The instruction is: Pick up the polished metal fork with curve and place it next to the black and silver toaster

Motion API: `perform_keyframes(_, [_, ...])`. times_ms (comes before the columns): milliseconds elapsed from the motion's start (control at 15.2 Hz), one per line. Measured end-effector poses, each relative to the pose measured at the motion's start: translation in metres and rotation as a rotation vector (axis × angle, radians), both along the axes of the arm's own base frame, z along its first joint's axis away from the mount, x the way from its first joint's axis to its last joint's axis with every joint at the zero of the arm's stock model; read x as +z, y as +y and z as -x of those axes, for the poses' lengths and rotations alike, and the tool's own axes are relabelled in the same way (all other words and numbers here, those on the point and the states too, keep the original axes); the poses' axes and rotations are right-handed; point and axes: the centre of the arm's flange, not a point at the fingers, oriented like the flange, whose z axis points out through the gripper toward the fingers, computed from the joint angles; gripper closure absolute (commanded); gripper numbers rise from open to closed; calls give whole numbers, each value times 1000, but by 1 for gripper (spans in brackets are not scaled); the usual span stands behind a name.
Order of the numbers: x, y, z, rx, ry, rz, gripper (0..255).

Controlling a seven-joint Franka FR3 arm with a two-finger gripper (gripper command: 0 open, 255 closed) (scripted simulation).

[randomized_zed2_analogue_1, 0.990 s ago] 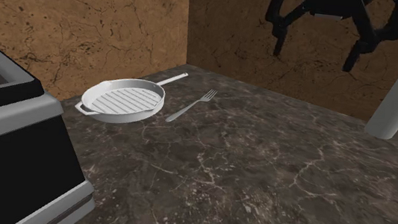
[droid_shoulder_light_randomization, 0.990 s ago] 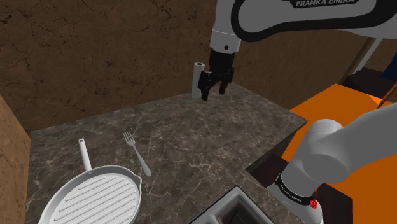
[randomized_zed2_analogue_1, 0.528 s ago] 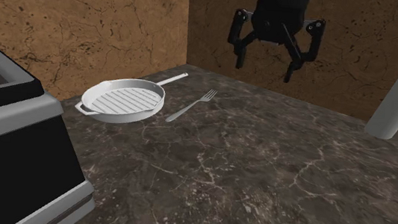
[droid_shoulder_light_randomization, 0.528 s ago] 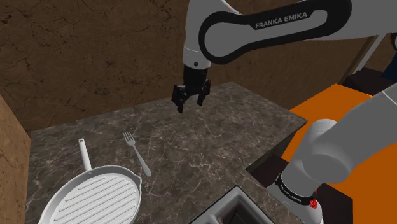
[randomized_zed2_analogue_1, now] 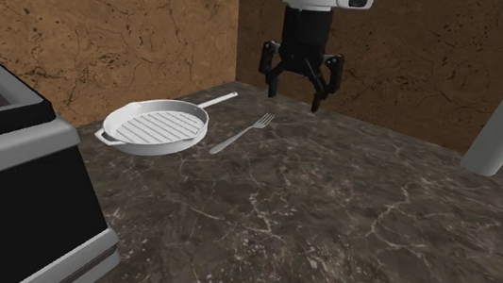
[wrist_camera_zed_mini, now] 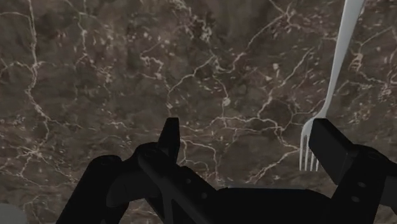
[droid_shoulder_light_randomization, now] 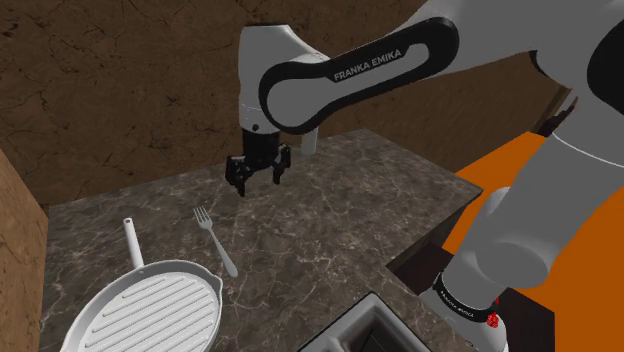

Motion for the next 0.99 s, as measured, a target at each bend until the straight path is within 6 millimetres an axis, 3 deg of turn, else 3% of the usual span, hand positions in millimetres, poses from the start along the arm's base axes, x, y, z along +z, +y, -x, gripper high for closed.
perform_keyframes(660, [-63, 92, -68, -40, -14, 2, 0])
perform_keyframes(990, [-89, 103, -81, -47, -17, 3, 0])
